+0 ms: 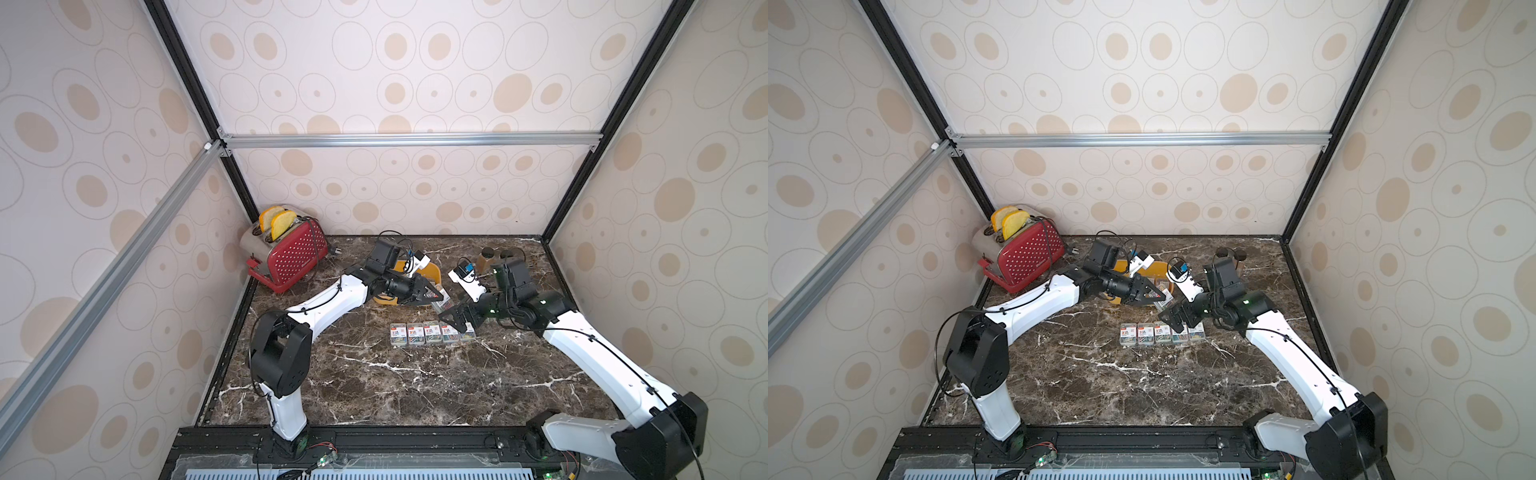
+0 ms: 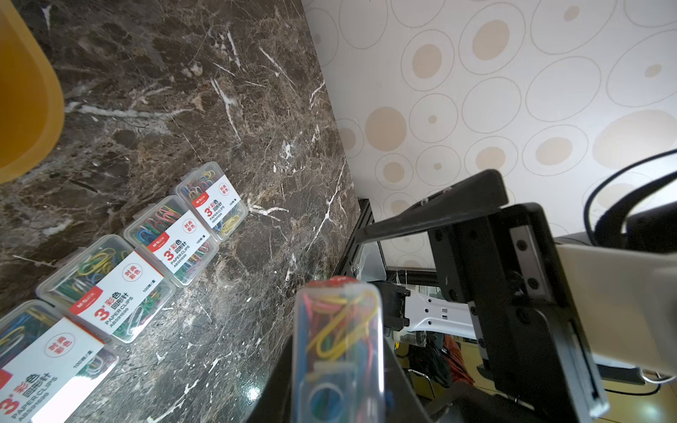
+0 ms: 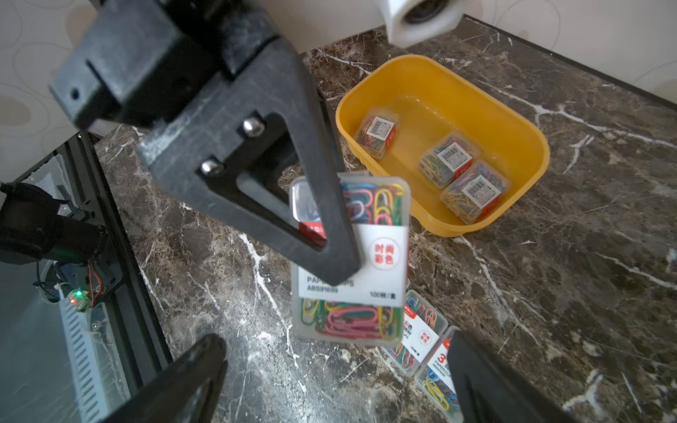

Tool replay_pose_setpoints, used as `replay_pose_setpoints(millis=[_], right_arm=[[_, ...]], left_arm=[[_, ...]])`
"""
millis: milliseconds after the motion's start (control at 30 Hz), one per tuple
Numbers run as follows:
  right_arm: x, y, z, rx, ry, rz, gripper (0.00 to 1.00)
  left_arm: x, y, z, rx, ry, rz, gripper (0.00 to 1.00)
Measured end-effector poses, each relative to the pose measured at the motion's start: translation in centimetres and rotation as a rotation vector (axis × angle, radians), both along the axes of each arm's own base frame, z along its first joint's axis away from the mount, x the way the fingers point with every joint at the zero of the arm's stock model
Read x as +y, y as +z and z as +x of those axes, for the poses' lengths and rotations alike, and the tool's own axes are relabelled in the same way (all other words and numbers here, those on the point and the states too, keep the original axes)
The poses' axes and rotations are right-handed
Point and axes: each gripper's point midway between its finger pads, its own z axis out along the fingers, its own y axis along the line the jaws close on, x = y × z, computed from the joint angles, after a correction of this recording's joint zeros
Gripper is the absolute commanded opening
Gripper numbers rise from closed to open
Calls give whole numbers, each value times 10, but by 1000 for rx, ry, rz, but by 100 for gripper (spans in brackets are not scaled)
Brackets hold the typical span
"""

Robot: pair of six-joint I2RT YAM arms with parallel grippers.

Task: Take the paper clips out of the storage box
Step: Pick up the boxed paper clips from the storage box.

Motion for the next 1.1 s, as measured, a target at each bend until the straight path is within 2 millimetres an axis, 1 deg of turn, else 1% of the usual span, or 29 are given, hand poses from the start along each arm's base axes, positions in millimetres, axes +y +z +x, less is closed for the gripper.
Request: replay_pose_setpoints(millis=[67, 167, 267, 367, 400, 467, 500, 533, 567, 600, 633, 667, 733, 800, 900, 967, 1033, 1100], right_arm=[[5, -6, 1, -7, 8, -22, 94], [9, -15, 5, -11, 9, -57, 85], [7, -20, 10, -22, -8, -81, 70], [6, -17, 15, -41, -24, -87, 56], [6, -16, 16, -44, -28, -87, 52], [6, -15, 17, -49, -31, -89, 38], [5, -15, 17, -50, -31, -90, 34], [5, -15, 17, -49, -32, -91, 31], [5, -14, 17, -47, -35, -89, 30], [5, -14, 18, -50, -38, -91, 30], [5, -13, 19, -54, -41, -92, 30], [4, -12, 19, -55, -46, -94, 29], [2, -10, 22, -59, -62, -99, 24], [-1, -10, 23, -54, -81, -112, 23], [-10, -17, 21, -19, -113, -142, 22], [-18, -23, 19, 22, -146, -161, 21], [-32, -29, 21, 70, -199, -174, 19], [-51, -38, 26, 132, -274, -191, 17]], left_arm=[[-2, -1, 0, 6, -2, 1, 24], [-4, 0, -1, 10, -5, -3, 24], [-6, 4, -1, 8, -7, -11, 24], [-8, 6, -1, 1, -7, -19, 25], [-8, 7, 0, 0, -6, -20, 26], [-8, 7, 0, -1, -5, -22, 30], [-8, 7, 1, -2, -4, -23, 33], [-8, 7, 1, 0, -2, -23, 39], [-8, 7, 1, -3, -3, -23, 51], [-8, 8, 1, -3, -4, -24, 69], [-8, 7, 0, -5, -5, -22, 78], [-8, 7, 0, -4, -5, -20, 82], [-7, 4, 2, -7, 5, -9, 91], [-2, 3, 9, -19, 34, 5, 97], [10, 5, 23, -46, 96, 29, 99], [25, 13, 36, -76, 156, 38, 99], [45, 23, 50, -114, 221, 49, 99], [64, 30, 62, -151, 283, 74, 99]])
